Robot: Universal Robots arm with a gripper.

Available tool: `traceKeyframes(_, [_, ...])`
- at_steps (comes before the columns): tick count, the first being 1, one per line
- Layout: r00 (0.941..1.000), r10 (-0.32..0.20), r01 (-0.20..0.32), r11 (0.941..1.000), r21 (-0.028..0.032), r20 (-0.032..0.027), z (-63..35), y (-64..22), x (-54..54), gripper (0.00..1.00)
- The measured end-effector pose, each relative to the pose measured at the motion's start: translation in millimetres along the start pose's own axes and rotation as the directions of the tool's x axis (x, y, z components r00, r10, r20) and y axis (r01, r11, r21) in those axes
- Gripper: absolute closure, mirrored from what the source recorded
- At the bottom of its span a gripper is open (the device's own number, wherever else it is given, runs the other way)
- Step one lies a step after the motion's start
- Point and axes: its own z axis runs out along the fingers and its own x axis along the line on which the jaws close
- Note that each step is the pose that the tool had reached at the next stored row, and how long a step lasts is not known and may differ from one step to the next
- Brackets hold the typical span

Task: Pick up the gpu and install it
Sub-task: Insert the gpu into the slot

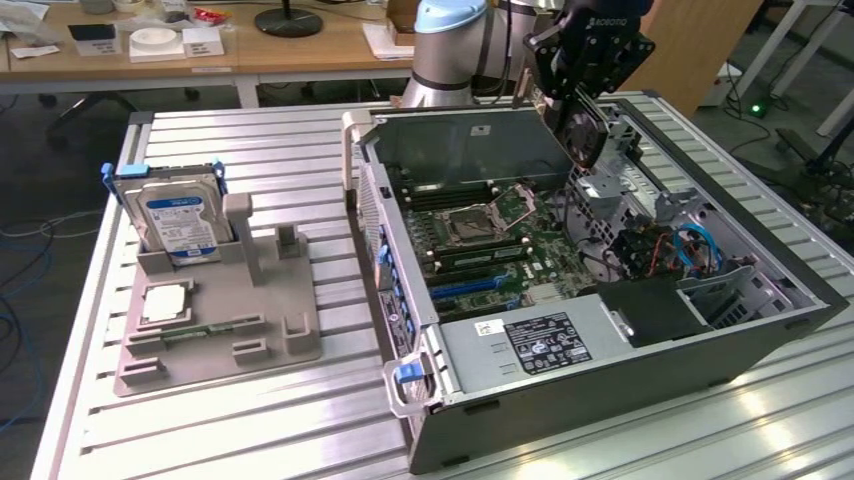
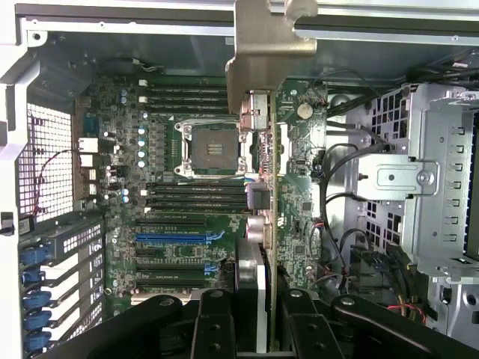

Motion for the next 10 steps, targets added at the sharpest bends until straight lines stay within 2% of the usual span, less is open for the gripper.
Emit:
traceKeyframes(5, [1.0000, -0.001, 0.001, 1.0000, 0.0000, 0.0000, 0.0, 0.0, 0.0, 0.72])
traceKeyframes(10, [0.9992, -0.039, 0.039, 0.9992, -0.0006, -0.0001, 0.0, -0.1, 0.0, 0.72])
